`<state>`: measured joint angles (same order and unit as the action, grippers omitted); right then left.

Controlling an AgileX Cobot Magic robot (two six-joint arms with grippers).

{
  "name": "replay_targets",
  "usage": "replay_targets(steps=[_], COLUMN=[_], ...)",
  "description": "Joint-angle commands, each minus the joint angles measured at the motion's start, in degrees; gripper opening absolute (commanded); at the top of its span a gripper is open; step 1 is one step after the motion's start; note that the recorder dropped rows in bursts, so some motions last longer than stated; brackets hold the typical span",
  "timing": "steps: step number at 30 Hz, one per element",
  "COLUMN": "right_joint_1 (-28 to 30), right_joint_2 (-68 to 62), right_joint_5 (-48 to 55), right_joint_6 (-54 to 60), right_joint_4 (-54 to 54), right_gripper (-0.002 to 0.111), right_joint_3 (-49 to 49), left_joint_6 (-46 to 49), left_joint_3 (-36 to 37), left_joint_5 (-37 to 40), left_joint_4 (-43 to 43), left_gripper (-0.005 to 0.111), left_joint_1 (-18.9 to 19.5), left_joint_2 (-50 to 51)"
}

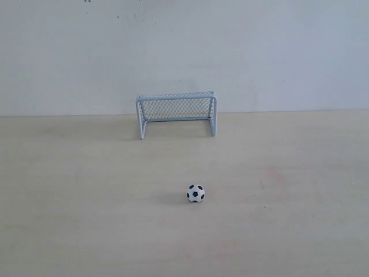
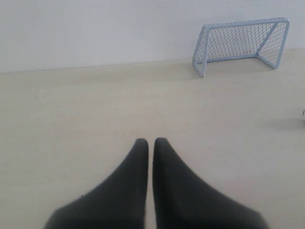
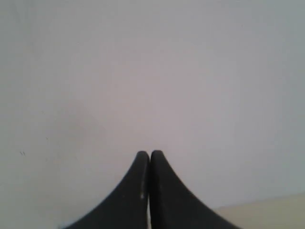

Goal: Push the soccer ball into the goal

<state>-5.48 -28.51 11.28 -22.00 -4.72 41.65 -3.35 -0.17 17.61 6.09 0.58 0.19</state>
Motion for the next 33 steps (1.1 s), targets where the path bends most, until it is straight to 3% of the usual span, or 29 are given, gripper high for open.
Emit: replay_targets(steps=[1,4,10,16,19,27,33], right_joint_1=[0.3,0.3,0.3,0.0,-3.1,-18.1,-24.2], right_joint_2=[-11.0,-17.1,-28.7,-38.5,-45.0,-58.3,-67.1], right_joint_5=[12.6,19.3,35.8,45.5,50.8,41.5,42.5], right_joint_6=[9.6,17.1,42.7,62.9,70.1,78.0,83.3], right_joint_4=[3.8,6.4,14.5,29.8,30.9,17.4,13.4], right_gripper=[0.0,0.0,0.0,0.0,0.0,0.0,0.0], right_joint_3=[8.3,12.5,19.7,21.6,22.0,22.0,25.7], left_joint_6=[0.1,0.1,0.1,0.1,0.1,0.1,0.1], left_joint_3=[0.2,0.2,0.2,0.2,0.2,0.2,0.2], left_joint_5=[0.0,0.0,0.0,0.0,0.0,0.0,0.0], left_joint_4=[0.0,0.0,0.0,0.0,0.0,0.0,0.0], left_gripper=[0.004,0.004,0.004,0.004,0.004,0.004,0.004], left_joint_1=[0.2,0.2,0.2,0.2,0.2,0.2,0.2], left_joint_2=[-0.2,-0.2,-0.2,-0.2,-0.2,-0.2,-0.2])
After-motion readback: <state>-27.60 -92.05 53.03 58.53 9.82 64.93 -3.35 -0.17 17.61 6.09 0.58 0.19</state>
